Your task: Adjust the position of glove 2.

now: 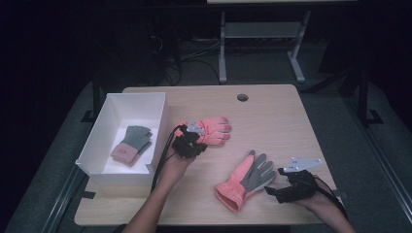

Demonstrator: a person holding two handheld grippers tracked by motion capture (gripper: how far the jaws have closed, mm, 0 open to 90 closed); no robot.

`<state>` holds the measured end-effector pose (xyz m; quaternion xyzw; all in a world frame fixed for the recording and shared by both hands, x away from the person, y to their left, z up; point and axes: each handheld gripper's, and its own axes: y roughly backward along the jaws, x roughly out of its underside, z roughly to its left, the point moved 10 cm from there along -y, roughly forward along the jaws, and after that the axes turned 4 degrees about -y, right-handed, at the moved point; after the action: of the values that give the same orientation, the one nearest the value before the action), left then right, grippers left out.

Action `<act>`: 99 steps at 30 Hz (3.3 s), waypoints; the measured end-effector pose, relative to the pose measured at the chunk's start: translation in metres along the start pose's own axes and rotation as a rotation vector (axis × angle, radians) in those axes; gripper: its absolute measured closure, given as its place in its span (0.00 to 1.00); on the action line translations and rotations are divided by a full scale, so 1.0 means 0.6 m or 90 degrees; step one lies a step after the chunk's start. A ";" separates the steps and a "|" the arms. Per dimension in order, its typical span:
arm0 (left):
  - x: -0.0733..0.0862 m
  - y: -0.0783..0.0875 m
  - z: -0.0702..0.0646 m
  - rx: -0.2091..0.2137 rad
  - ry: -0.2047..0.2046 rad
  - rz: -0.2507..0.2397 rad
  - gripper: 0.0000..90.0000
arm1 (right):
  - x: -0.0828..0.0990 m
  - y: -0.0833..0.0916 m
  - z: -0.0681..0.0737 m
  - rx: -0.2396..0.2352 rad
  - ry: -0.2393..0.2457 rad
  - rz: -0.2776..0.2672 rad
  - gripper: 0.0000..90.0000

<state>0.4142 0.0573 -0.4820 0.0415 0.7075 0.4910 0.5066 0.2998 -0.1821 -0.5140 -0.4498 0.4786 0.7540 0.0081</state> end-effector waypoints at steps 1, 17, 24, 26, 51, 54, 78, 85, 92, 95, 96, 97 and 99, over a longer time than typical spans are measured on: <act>-0.008 -0.004 0.010 -0.009 0.005 -0.003 1.00 | 0.001 0.000 -0.001 0.000 0.003 0.000 0.17; -0.082 -0.073 0.155 -0.124 0.049 0.015 1.00 | 0.003 -0.003 -0.006 -0.011 -0.012 -0.005 0.16; -0.068 -0.109 0.199 -0.152 0.069 0.067 1.00 | 0.002 -0.004 -0.002 -0.019 -0.005 -0.006 0.16; -0.060 -0.111 0.200 -0.162 0.070 0.091 1.00 | 0.003 -0.004 -0.002 -0.019 -0.002 -0.005 0.16; 0.001 -0.046 0.052 -0.040 0.046 0.134 1.00 | 0.002 -0.002 0.006 -0.019 -0.006 -0.004 0.16; 0.008 -0.036 0.038 -0.026 0.046 0.123 1.00 | 0.002 -0.004 0.007 -0.019 -0.005 -0.003 0.16; 0.040 -0.014 -0.013 -0.021 -0.011 0.087 0.49 | 0.004 -0.003 0.006 -0.017 -0.007 0.000 0.16; 0.052 -0.033 -0.013 0.000 0.007 0.097 0.56 | 0.004 -0.004 0.003 -0.018 -0.004 -0.002 0.16; 0.051 -0.028 -0.010 0.023 0.029 0.093 0.87 | 0.010 -0.008 0.011 -0.030 0.002 0.015 0.15; 0.049 -0.024 -0.009 0.038 0.040 0.080 0.91 | 0.011 -0.009 0.016 -0.036 0.002 0.018 0.24; 0.048 -0.022 -0.010 0.041 0.042 0.077 0.92 | 0.010 -0.006 0.016 -0.032 0.005 0.011 0.32; 0.046 -0.019 -0.011 0.044 0.045 0.075 0.92 | 0.008 -0.004 0.017 -0.026 0.009 0.000 0.41; 0.041 -0.013 -0.014 0.050 0.047 0.067 0.92 | 0.007 -0.001 0.026 -0.049 0.009 -0.001 0.58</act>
<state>0.3995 0.0618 -0.5041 0.0802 0.7414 0.4900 0.4515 0.2869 -0.1724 -0.5151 -0.4559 0.4490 0.7684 -0.0118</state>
